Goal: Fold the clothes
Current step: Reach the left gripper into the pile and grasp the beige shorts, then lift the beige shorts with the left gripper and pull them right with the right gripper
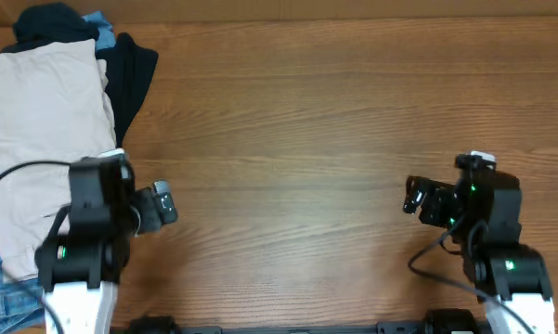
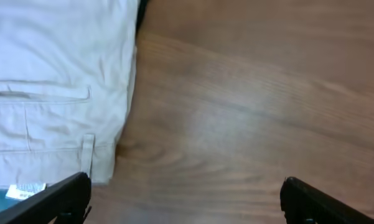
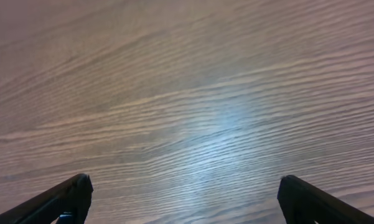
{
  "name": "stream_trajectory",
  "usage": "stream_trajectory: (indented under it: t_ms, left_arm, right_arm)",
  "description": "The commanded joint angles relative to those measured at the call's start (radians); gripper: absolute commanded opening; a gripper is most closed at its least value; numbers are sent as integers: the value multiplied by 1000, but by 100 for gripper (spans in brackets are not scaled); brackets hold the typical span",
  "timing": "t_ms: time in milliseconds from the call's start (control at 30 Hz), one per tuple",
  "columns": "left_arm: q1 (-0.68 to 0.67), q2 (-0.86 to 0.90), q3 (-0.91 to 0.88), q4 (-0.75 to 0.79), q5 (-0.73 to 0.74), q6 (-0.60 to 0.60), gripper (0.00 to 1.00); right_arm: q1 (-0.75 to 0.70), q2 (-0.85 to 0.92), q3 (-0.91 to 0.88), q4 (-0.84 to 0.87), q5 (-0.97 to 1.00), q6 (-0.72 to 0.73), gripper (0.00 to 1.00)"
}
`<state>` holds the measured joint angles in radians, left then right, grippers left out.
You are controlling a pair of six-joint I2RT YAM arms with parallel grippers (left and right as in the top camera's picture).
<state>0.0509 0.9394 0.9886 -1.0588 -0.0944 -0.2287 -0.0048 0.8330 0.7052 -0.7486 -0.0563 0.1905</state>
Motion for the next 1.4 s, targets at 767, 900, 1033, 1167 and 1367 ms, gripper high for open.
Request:
stream_trajectory:
  t_ms: [767, 900, 1033, 1167, 1367]
  left_arm:
    - [135, 820, 105, -90, -418, -300, 4]
    - [90, 813, 318, -219, -299, -301, 4]
    - [-40, 813, 738, -306, 27, -257, 4]
    - [-218, 813, 1077, -119, 438, -262, 4]
    - [-505, 813, 1210, 403, 554, -354, 4]
  right_arm:
    - [5, 184, 36, -16, -80, 5, 100]
    - [5, 184, 36, -9, -80, 5, 100]
    - [5, 184, 36, -5, -80, 5, 100]
    - [5, 184, 36, 2, -79, 5, 100]
    - [5, 184, 36, 2, -76, 4, 100]
